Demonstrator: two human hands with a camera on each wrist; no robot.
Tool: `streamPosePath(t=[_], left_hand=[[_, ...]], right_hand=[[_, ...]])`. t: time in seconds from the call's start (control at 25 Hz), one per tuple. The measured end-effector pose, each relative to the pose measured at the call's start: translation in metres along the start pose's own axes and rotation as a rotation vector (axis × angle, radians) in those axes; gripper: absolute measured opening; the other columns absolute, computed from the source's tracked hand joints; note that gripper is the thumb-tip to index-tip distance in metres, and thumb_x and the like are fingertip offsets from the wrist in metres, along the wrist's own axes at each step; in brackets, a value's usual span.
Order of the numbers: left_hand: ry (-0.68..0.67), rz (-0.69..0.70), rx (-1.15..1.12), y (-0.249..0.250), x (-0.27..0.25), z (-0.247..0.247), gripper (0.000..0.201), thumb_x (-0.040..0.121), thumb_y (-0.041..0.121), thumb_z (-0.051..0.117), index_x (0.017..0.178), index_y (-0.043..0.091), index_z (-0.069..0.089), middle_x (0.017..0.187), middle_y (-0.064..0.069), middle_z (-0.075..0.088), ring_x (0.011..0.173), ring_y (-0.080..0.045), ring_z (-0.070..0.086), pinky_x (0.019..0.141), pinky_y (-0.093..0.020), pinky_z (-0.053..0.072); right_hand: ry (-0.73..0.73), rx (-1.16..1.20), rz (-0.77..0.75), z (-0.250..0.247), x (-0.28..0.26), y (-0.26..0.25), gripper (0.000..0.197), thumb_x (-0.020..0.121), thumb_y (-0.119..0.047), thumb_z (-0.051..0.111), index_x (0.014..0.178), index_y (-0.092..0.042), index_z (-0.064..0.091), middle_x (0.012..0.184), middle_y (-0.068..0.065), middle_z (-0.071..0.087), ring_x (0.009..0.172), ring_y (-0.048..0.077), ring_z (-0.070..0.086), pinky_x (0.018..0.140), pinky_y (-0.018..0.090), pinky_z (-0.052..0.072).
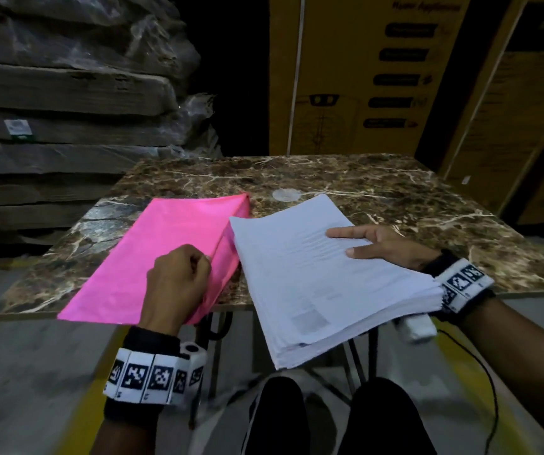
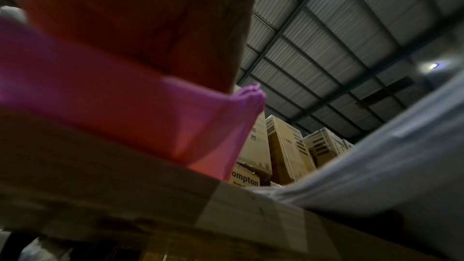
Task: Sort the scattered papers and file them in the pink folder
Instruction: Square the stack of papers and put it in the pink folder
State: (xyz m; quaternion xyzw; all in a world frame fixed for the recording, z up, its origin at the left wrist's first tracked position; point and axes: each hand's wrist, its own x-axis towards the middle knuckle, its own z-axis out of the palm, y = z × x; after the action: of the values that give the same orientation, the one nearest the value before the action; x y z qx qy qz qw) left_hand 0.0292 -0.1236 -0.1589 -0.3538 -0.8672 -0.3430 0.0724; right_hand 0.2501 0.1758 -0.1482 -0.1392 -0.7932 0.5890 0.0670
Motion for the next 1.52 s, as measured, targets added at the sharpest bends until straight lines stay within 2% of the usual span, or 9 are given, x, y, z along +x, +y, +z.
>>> streamPosePath(t=[0.16, 0.36, 0.48, 0.76, 1.0, 1.12, 1.28, 1.4, 1.52], left_hand=[[0.018, 0.05, -0.086, 0.001, -0.002, 0.0, 0.014, 0.093, 0.019, 0.059, 0.08, 0.014, 0.061, 0.073, -0.002, 0.065, 0.072, -0.026, 0.06, 0.066, -0.043, 0.05], [0.063, 0.026, -0.092, 0.008, 0.0, -0.001, 0.014, 0.091, 0.021, 0.059, 0.081, 0.012, 0.063, 0.076, -0.003, 0.067, 0.074, -0.027, 0.059, 0.066, -0.042, 0.05], [0.102, -0.036, -0.117, 0.005, 0.001, -0.003, 0.015, 0.09, 0.023, 0.058, 0.084, 0.012, 0.065, 0.082, -0.004, 0.069, 0.078, -0.028, 0.061, 0.07, -0.041, 0.049], [0.085, 0.077, 0.006, 0.022, -0.008, -0.007, 0.015, 0.093, 0.026, 0.059, 0.084, 0.014, 0.062, 0.08, -0.002, 0.066, 0.075, -0.028, 0.058, 0.061, -0.036, 0.04], [-0.053, 0.148, -0.089, 0.026, -0.005, -0.009, 0.018, 0.083, 0.029, 0.063, 0.069, 0.018, 0.064, 0.068, 0.005, 0.066, 0.07, -0.023, 0.062, 0.065, -0.042, 0.053], [-0.134, 0.192, -0.148, 0.026, -0.005, -0.009, 0.02, 0.076, 0.037, 0.057, 0.066, 0.021, 0.065, 0.066, 0.008, 0.066, 0.068, -0.019, 0.064, 0.066, -0.043, 0.054], [-0.172, 0.223, -0.206, 0.024, -0.006, -0.009, 0.017, 0.081, 0.022, 0.065, 0.066, 0.018, 0.068, 0.064, 0.007, 0.067, 0.064, -0.013, 0.063, 0.064, -0.043, 0.054], [-0.164, 0.191, -0.254, 0.024, -0.005, -0.01, 0.019, 0.084, 0.011, 0.068, 0.066, 0.014, 0.069, 0.06, 0.004, 0.067, 0.054, -0.008, 0.059, 0.055, -0.043, 0.055], [-0.169, 0.169, -0.3, 0.029, -0.002, -0.011, 0.02, 0.085, 0.01, 0.068, 0.066, 0.012, 0.068, 0.054, 0.002, 0.066, 0.042, -0.001, 0.055, 0.048, -0.03, 0.05]], right_hand=[[-0.066, -0.06, 0.072, -0.001, 0.012, -0.002, 0.046, 0.094, -0.001, 0.059, 0.136, -0.021, 0.056, 0.149, -0.011, 0.046, 0.134, 0.0, 0.046, 0.105, 0.024, 0.046], [-0.103, 0.014, 0.131, 0.0, 0.009, -0.008, 0.049, 0.094, 0.001, 0.057, 0.141, -0.014, 0.051, 0.152, -0.008, 0.042, 0.13, 0.007, 0.052, 0.093, 0.027, 0.053], [-0.151, 0.039, 0.123, -0.002, 0.001, -0.008, 0.06, 0.085, -0.019, 0.072, 0.141, -0.014, 0.051, 0.152, -0.009, 0.043, 0.133, 0.011, 0.051, 0.093, 0.028, 0.053], [-0.103, -0.006, 0.148, -0.005, -0.003, -0.032, 0.049, 0.096, 0.008, 0.05, 0.141, -0.012, 0.05, 0.143, -0.011, 0.05, 0.126, 0.012, 0.057, 0.091, 0.027, 0.055], [-0.011, -0.174, 0.101, -0.005, 0.021, -0.041, 0.051, 0.096, 0.005, 0.052, 0.144, -0.012, 0.046, 0.152, -0.005, 0.04, 0.137, 0.008, 0.038, 0.1, 0.011, 0.043], [0.038, -0.189, 0.117, -0.003, 0.032, -0.034, 0.054, 0.097, 0.006, 0.051, 0.148, -0.007, 0.041, 0.154, -0.003, 0.036, 0.145, 0.012, 0.028, 0.105, 0.014, 0.036], [0.073, -0.169, 0.141, 0.0, 0.038, -0.023, 0.055, 0.096, 0.01, 0.049, 0.148, -0.004, 0.038, 0.155, 0.002, 0.036, 0.135, 0.007, 0.032, 0.084, 0.0, 0.042], [0.098, -0.137, 0.138, -0.003, 0.041, -0.019, 0.054, 0.095, 0.009, 0.053, 0.146, -0.006, 0.043, 0.154, 0.001, 0.04, 0.142, 0.013, 0.033, 0.101, 0.012, 0.039], [0.133, -0.103, 0.142, -0.003, 0.044, -0.015, 0.055, 0.093, 0.009, 0.056, 0.144, -0.009, 0.048, 0.152, 0.002, 0.044, 0.142, 0.017, 0.038, 0.117, 0.032, 0.031]])
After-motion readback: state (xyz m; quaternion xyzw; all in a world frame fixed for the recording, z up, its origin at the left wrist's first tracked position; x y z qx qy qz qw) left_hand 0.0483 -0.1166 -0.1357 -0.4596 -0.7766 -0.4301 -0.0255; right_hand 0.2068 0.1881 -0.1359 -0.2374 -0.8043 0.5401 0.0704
